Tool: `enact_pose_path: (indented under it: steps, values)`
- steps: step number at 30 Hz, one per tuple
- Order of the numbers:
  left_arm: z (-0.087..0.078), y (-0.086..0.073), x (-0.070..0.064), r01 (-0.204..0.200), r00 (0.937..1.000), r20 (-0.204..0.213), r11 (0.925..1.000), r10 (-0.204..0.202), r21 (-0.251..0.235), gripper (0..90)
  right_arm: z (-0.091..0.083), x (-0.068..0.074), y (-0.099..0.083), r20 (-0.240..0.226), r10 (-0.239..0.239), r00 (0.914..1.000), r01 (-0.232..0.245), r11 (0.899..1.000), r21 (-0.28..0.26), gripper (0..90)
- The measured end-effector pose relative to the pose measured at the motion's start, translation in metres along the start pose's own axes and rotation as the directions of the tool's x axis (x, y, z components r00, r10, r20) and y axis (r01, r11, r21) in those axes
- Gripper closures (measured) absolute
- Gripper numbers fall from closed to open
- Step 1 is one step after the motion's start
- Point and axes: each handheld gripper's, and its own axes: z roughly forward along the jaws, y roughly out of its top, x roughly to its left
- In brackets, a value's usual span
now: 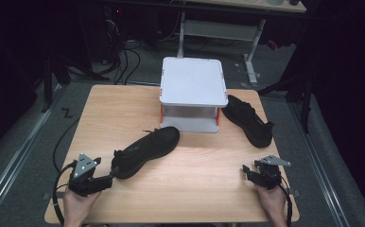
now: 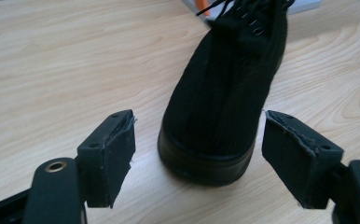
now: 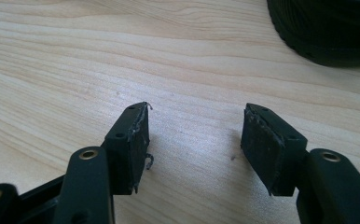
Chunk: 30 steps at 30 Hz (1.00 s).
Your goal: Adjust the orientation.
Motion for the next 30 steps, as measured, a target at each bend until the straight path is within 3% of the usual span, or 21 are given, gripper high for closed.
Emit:
enact_pose_path:
  steps: [8,15,20,25,26,30]
  values:
    - [0.019,0.001,-0.010,-0.032,0.9986,0.043,0.9981,0.030,0.053,28.9,0.000,0.000,0.000,0.001,0.000,1.0000,0.000,1.000,0.000,41.8]
    - [0.040,-0.005,-0.020,-0.069,0.9952,0.076,0.9919,0.061,0.107,34.6,0.000,0.000,0.000,0.001,0.001,1.0000,-0.001,1.000,0.000,41.8]
    - [0.051,-0.009,-0.023,-0.139,0.9894,0.060,0.9808,0.132,0.137,43.8,0.000,0.000,0.000,0.002,0.001,1.0000,-0.001,1.000,0.000,41.6]
    - [0.053,-0.009,-0.021,-0.102,0.9926,0.081,0.9829,0.091,0.153,57.8,0.000,0.000,0.000,0.002,0.001,1.0000,-0.001,1.000,0.000,41.7]
    - [0.053,-0.009,-0.021,-0.099,0.9924,0.089,0.9825,0.085,0.158,63.5,0.000,0.000,0.000,0.002,0.001,1.0000,-0.001,1.000,0.000,41.7]
    - [0.051,-0.009,-0.021,-0.097,0.9898,0.120,0.9801,0.077,0.173,71.9,0.000,0.000,0.000,0.002,0.001,1.0000,-0.001,1.000,0.000,41.6]
